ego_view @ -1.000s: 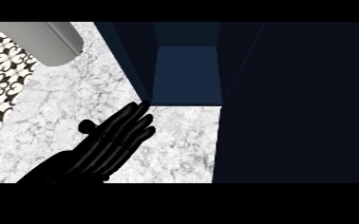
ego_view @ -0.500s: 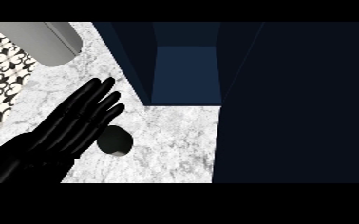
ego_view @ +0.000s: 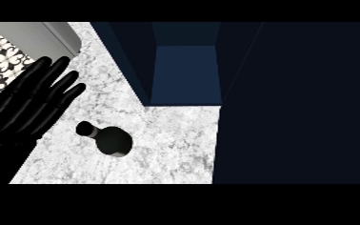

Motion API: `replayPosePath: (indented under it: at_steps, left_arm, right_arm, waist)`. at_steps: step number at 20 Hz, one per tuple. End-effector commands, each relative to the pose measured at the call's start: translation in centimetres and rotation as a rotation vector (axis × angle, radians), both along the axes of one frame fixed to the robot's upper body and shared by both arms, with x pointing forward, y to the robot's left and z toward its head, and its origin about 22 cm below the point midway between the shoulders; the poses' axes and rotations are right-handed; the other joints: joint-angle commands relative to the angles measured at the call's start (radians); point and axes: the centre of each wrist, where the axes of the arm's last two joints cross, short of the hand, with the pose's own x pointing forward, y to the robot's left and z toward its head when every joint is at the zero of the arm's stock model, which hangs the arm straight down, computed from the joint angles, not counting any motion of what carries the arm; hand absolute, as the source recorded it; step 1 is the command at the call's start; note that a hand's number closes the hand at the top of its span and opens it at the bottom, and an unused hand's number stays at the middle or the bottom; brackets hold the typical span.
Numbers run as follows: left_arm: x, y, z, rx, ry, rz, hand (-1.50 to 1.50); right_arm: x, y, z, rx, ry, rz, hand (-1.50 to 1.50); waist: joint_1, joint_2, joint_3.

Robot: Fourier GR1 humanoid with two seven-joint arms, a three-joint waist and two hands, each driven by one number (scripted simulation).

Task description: Pick up the wine, place it into the cabinet and close the cabinet

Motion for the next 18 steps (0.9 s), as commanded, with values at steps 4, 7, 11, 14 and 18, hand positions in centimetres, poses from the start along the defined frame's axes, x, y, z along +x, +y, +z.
replayPosePath:
  at_steps: [4,7,11,14,18]
  left_arm:
    - [0.4,3.9,0.2,-0.052,-0.046,-0.042,-1.50]
    - [0.8,5.2,-0.6,-0.039,-0.018,-0.021,-1.50]
    - [1.9,6.3,-2.4,-0.022,0.004,-0.022,-1.50]
    - [1.0,6.9,-3.9,-0.022,0.021,-0.032,-1.50]
    - [3.5,7.6,-6.1,-0.008,0.063,-0.009,-1.50]
  right_arm:
    - [-3.6,-0.8,3.5,0.047,-0.077,0.020,-1.50]
    - [-4.1,-1.0,4.0,0.046,-0.092,0.036,-1.50]
    - [-4.2,-0.8,4.2,0.050,-0.076,0.041,-1.50]
    - [-4.3,-1.5,4.4,0.019,-0.080,0.045,-1.50]
    - [-3.7,-0.7,3.6,0.043,-0.077,0.051,-1.50]
  waist:
    - [0.003,0.003,-0.001]
    - [0.001,0.003,0.000]
    - [-0.004,0.004,-0.001]
    - [0.000,0.004,0.000]
    - [-0.011,0.006,0.001]
